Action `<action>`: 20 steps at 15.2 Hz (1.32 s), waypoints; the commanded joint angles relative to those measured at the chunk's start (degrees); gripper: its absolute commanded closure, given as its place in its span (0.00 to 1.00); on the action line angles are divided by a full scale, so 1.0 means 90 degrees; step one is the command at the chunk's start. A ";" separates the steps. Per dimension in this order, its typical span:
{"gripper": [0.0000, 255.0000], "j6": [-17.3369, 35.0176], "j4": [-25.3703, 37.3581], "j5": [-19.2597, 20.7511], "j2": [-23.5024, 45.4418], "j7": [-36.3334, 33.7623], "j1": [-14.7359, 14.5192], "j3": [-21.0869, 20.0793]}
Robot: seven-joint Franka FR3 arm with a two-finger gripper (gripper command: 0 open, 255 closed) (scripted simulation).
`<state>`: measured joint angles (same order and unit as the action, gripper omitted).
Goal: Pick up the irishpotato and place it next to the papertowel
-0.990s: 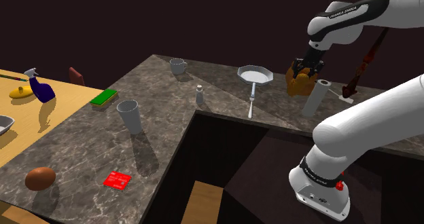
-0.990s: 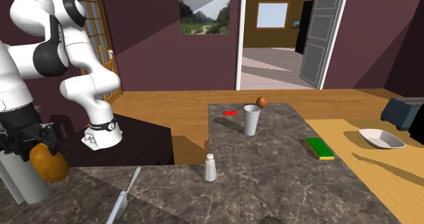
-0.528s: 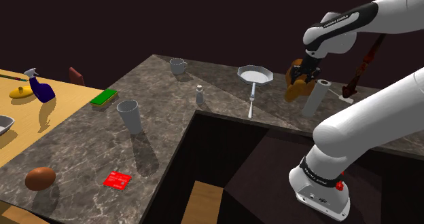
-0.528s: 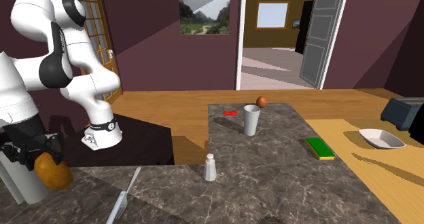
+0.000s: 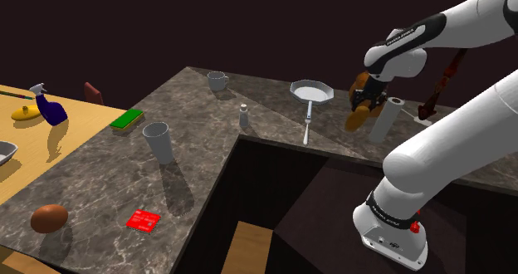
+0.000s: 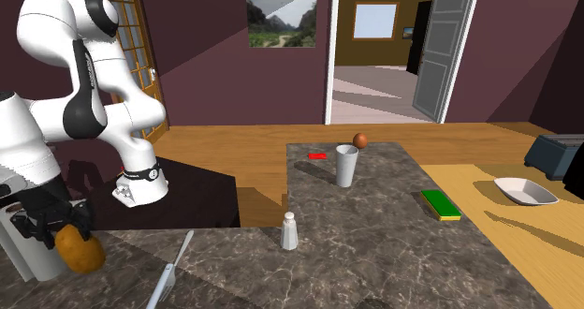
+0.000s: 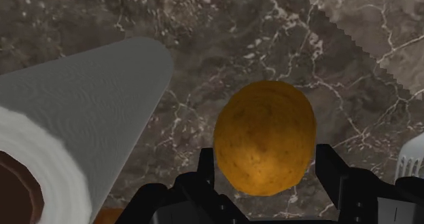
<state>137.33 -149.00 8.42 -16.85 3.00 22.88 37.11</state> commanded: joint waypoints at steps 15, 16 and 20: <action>1.00 0.1534 -0.0338 -0.1320 0.1415 0.1056 -0.0560 0.0495; 1.00 0.1534 -0.0338 -0.1320 0.1415 0.1056 -0.0558 0.0494; 1.00 0.1533 -0.0338 -0.1320 0.1415 0.1056 -0.0556 0.0492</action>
<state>151.44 -151.43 -3.55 -4.53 12.62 17.90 41.56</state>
